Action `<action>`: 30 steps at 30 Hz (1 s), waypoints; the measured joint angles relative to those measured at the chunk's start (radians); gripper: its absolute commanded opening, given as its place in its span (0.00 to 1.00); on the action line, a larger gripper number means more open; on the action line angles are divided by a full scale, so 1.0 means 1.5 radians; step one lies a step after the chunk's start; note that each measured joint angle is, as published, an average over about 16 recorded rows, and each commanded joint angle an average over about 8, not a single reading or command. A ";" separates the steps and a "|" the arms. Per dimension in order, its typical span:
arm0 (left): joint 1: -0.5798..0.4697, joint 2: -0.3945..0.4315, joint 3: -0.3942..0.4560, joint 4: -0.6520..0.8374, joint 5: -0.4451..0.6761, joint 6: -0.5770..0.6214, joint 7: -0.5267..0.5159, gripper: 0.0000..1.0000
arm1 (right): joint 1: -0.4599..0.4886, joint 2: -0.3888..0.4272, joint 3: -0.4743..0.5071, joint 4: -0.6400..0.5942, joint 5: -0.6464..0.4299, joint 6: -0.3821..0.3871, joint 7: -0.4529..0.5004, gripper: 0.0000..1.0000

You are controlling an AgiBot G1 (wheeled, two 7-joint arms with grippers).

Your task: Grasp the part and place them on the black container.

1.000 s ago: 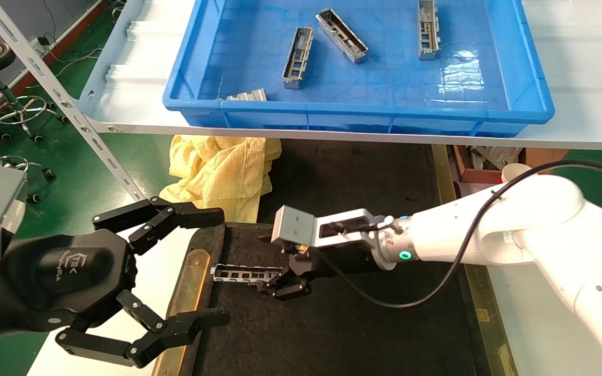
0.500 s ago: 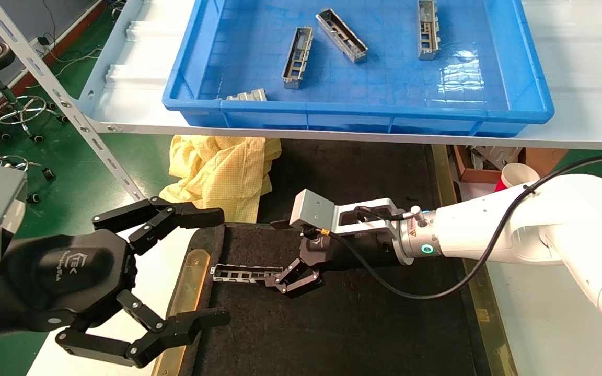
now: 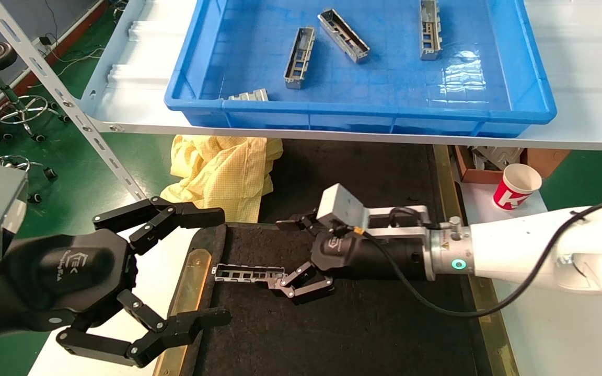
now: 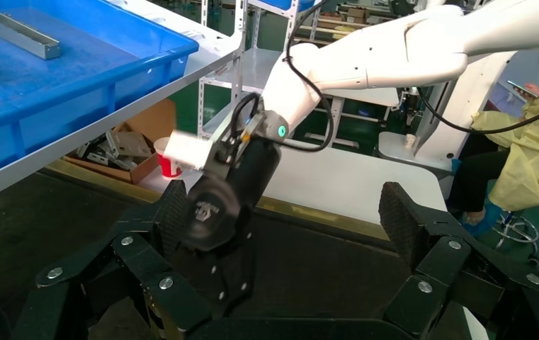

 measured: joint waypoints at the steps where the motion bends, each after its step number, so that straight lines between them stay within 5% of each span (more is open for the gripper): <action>1: 0.000 0.000 0.000 0.000 0.000 0.000 0.000 1.00 | -0.006 0.008 0.010 0.011 0.001 -0.003 0.005 1.00; 30: 0.000 0.000 0.000 0.000 0.000 0.000 0.000 1.00 | -0.192 0.234 0.310 0.330 0.021 -0.091 0.159 1.00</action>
